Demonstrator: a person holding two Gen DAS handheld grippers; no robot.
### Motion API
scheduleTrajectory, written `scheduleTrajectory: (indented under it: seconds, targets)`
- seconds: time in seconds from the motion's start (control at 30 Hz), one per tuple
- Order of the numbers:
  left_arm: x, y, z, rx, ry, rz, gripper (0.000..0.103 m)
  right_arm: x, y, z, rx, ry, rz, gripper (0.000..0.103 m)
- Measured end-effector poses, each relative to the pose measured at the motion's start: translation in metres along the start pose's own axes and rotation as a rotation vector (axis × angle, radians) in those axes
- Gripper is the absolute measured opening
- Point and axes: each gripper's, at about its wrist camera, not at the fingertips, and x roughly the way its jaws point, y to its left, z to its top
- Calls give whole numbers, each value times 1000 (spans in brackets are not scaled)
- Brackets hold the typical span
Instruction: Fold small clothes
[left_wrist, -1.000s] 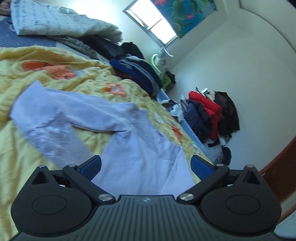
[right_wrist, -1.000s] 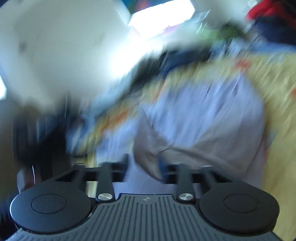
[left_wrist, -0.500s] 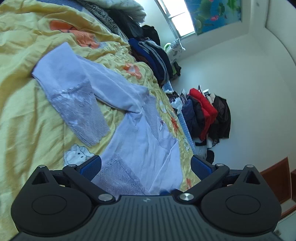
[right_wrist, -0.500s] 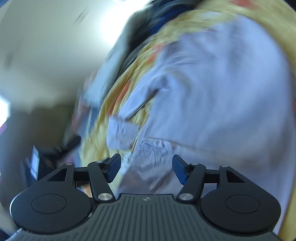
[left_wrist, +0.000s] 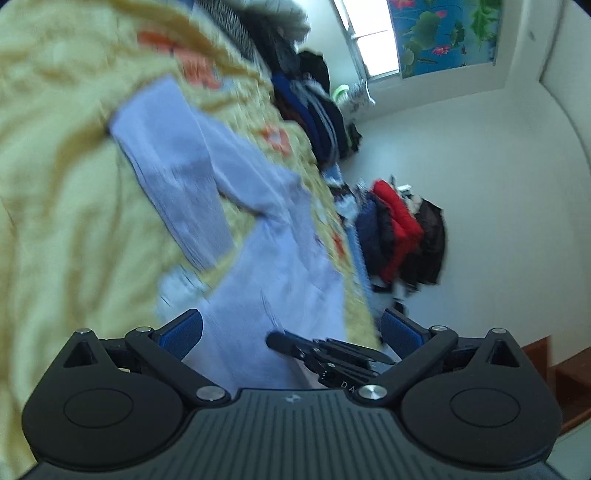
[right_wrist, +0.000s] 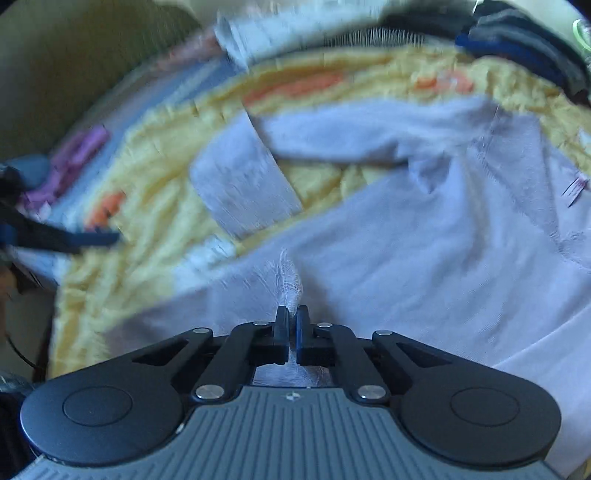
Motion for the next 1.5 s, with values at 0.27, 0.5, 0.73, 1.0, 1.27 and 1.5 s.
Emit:
scheduleTrajectory:
  seconds: [0.27, 0.5, 0.73, 1.0, 1.27, 1.5]
  targets:
    - [76, 6, -32, -228, 276, -56, 103, -80, 71, -62, -71, -245, -18, 6]
    - [99, -10, -48, -172, 354, 71, 103, -86, 128, -104, -396, -261, -277, 6]
    - [97, -13, -56, -93, 422, 241, 103, -103, 135, -121, -458, -279, -300, 6]
    - [101, -29, -56, -53, 423, 226, 103, -102, 135, -137, -472, -278, -317, 6]
    - [114, -34, -65, -112, 495, 226, 77, -100, 152, -148, -587, -339, -433, 6]
    - [101, -21, -59, -159, 494, 285, 78, -94, 152, -160, -598, -296, -426, 5]
